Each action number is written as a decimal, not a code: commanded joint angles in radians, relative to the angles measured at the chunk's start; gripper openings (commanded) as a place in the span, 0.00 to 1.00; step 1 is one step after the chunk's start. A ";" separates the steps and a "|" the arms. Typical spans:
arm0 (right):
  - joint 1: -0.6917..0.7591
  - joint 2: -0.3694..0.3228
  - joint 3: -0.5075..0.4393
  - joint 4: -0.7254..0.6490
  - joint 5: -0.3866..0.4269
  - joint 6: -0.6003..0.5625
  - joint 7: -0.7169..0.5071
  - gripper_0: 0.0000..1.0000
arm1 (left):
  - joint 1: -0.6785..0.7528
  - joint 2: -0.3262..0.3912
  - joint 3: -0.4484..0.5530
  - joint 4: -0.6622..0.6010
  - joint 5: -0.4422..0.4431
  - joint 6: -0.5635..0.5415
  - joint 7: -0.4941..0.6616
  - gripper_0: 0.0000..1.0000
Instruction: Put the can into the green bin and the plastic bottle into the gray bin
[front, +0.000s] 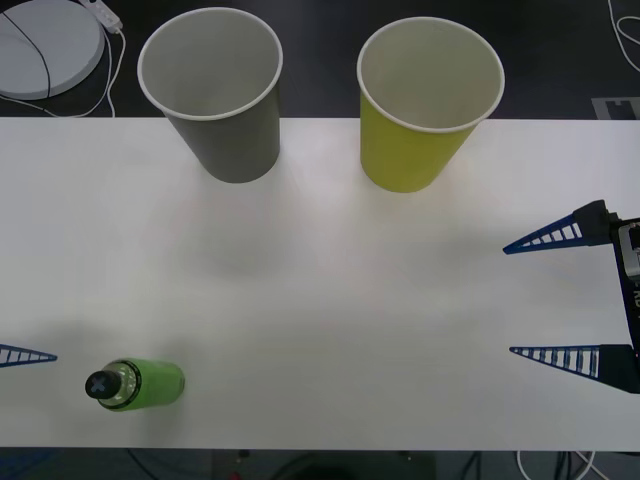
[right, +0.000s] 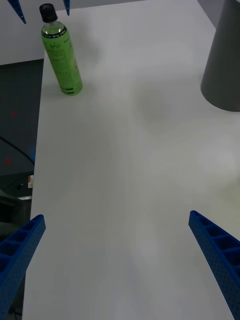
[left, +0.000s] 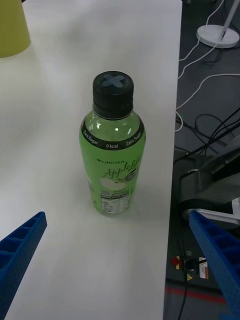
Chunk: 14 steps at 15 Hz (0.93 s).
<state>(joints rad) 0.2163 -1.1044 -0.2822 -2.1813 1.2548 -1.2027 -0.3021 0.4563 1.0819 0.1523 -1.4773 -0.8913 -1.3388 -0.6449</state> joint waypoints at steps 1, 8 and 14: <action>0.000 0.000 0.000 0.000 0.000 0.000 0.000 1.00 | 0.025 -0.027 0.001 -0.005 0.002 0.016 -0.019 1.00; 0.000 0.000 0.000 0.000 0.000 0.000 0.000 1.00 | 0.030 -0.086 0.000 -0.023 0.003 0.096 -0.030 1.00; 0.000 0.000 0.000 0.000 0.000 0.000 0.000 1.00 | 0.030 -0.123 -0.037 -0.081 -0.003 0.150 -0.009 1.00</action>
<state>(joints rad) 0.2163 -1.1044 -0.2822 -2.1813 1.2548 -1.2027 -0.3021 0.4865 0.9652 0.1216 -1.5512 -0.8946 -1.1996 -0.6553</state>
